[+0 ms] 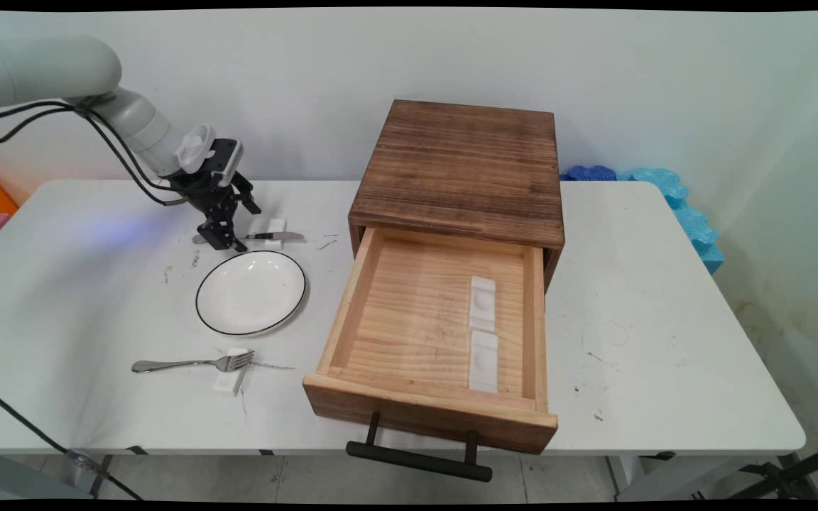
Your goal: Pick up the knife from the left of the white plate, then place the picked object into the drawer
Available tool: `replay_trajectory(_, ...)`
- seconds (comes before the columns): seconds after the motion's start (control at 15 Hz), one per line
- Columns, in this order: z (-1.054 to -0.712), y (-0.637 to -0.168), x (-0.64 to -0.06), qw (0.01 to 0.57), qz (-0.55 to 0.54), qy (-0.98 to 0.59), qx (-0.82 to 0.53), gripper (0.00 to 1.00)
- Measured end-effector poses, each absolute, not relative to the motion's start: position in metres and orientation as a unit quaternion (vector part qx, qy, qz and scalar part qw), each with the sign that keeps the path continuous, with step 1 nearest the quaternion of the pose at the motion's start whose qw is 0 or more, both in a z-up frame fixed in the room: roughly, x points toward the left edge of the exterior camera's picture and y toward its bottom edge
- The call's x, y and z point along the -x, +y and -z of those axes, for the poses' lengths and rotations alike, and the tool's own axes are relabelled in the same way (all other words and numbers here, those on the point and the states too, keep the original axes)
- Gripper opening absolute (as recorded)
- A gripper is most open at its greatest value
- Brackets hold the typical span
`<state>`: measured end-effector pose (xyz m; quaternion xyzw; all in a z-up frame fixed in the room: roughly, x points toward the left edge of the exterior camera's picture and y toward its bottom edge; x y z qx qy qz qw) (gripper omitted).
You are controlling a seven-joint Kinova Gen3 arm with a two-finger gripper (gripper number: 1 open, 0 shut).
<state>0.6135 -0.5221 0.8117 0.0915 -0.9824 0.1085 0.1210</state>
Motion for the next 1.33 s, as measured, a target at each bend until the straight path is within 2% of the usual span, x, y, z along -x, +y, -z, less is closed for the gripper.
replay_trajectory(0.67, -0.812, -0.519, -0.613, 0.117, -0.107, -0.983, -0.098, 1.00)
replay_trajectory(0.73, -0.812, -0.518, -0.613, 0.116, -0.106, -0.983, -0.099, 0.00)
replay_trajectory(1.33, -0.811, -0.512, -0.615, 0.107, -0.101, -0.983, -0.111, 0.00)
